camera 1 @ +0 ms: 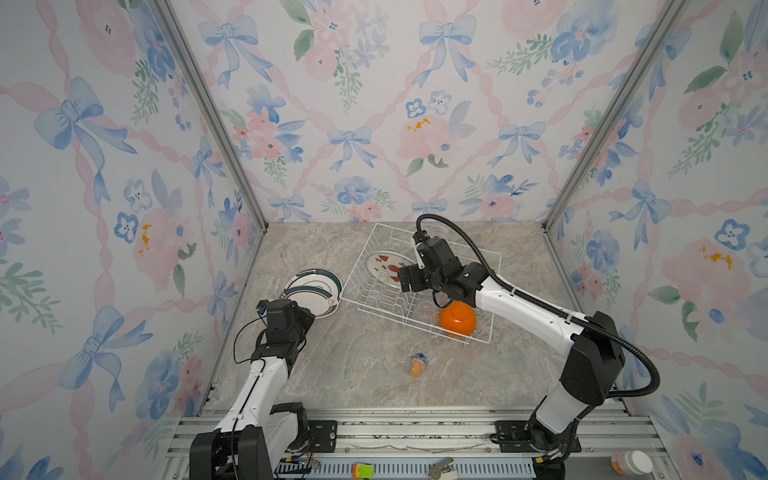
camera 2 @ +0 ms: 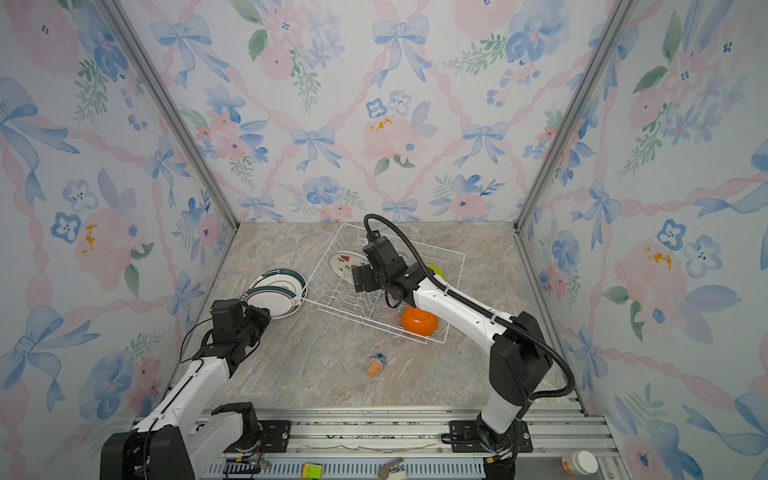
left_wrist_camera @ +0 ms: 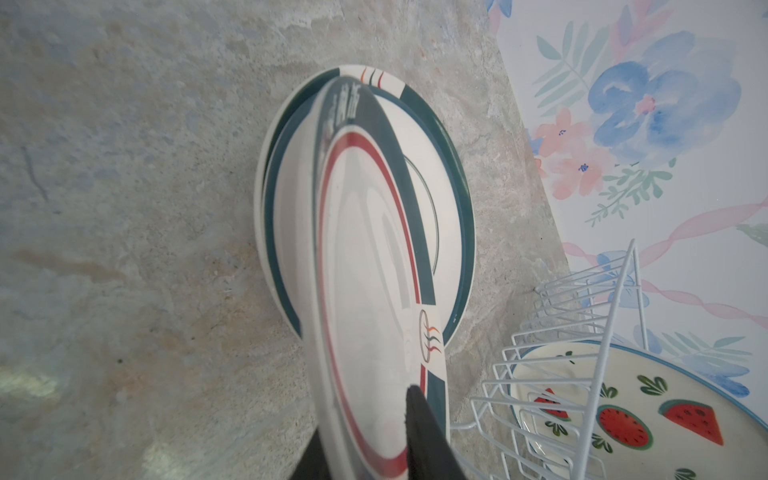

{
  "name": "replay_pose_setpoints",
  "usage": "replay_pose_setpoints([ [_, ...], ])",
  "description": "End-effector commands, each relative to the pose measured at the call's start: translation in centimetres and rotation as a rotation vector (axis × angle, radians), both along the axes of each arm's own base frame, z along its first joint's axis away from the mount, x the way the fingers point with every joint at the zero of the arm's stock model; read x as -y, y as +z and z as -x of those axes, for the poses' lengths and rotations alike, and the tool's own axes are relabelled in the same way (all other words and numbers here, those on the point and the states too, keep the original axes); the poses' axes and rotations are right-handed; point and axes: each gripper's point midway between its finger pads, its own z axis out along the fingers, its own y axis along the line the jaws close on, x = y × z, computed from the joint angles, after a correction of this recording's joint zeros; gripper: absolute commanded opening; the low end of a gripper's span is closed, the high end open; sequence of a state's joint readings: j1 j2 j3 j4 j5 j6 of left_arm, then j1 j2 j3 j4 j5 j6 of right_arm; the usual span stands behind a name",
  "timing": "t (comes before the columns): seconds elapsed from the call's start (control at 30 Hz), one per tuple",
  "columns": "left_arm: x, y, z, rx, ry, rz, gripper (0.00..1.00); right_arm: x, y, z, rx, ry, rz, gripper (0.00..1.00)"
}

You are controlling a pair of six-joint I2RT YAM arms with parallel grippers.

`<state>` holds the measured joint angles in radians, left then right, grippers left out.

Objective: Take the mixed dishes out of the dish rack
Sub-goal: 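Lower the plate onto the stacked plates with the left gripper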

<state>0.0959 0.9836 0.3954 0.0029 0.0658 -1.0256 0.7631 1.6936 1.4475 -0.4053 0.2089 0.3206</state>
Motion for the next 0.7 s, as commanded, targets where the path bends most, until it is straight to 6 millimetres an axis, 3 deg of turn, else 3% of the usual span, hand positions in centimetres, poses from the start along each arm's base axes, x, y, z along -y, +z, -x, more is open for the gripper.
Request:
replay_pose_setpoints([
  [0.0,-0.1,0.0,-0.1,0.012,-0.012,-0.010,0.33,-0.1,0.2,0.0,0.004,0.002,0.032,0.97],
  [0.1,0.0,0.0,-0.1,0.018,-0.021,-0.009,0.37,-0.1,0.1,0.1,0.003,0.001,0.033,0.97],
  [0.6,0.1,-1.6,-1.0,-0.042,-0.046,0.017,0.95,0.0,-0.1,0.0,-0.001,0.001,0.045,0.97],
  [0.67,0.4,-1.6,-1.3,-0.048,-0.069,0.022,0.98,0.1,0.0,0.0,0.000,0.004,0.049,0.97],
])
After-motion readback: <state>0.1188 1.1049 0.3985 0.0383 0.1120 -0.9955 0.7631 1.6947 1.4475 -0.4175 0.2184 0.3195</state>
